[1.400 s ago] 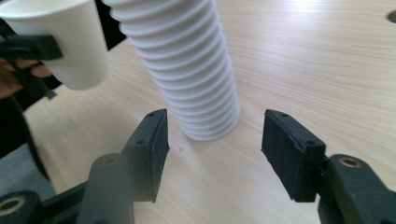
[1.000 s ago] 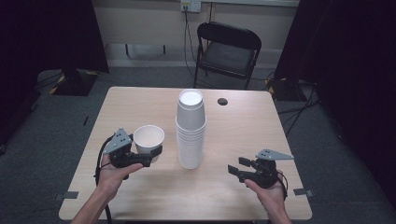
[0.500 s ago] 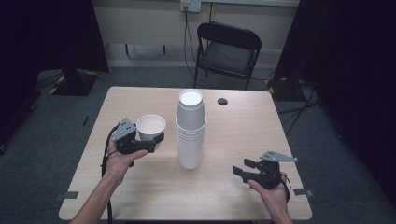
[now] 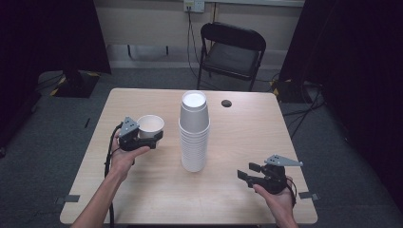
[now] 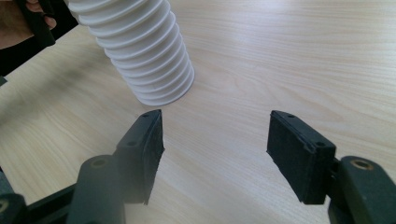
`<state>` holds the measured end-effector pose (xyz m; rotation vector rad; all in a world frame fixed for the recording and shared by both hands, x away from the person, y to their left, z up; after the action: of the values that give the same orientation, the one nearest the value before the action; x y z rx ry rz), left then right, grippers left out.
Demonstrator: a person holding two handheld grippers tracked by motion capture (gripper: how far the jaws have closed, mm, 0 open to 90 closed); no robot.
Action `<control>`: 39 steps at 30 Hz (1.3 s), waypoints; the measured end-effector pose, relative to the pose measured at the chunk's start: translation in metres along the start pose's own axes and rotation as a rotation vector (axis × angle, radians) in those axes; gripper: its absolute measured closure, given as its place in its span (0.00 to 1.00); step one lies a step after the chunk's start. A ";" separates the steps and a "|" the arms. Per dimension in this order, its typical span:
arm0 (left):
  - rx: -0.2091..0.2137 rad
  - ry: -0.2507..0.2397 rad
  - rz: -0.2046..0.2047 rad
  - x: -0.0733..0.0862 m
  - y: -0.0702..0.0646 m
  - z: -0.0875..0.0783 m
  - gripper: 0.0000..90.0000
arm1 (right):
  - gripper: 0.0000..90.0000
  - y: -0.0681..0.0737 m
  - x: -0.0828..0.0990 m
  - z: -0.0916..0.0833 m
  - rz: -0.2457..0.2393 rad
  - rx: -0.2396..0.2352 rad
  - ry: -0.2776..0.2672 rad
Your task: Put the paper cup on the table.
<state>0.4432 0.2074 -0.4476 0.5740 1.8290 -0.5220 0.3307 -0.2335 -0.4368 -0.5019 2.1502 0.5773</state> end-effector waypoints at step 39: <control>0.014 0.202 -0.032 0.033 0.007 0.025 0.15 | 0.41 0.001 0.004 0.002 0.011 -0.037 0.032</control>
<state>0.4564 0.2019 -0.4868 0.6271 2.0301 -0.5136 0.3294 -0.2320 -0.4408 -0.5223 2.1771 0.6198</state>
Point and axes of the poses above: each handheld gripper's, and its own axes: z roughly forward along the jaws, x roughly out of its underside, y roughly to its left, the point moved 1 cm from there along z, roughly forward along the jaws, and after that the axes turned 3 degrees about x, right-handed, at the moved point
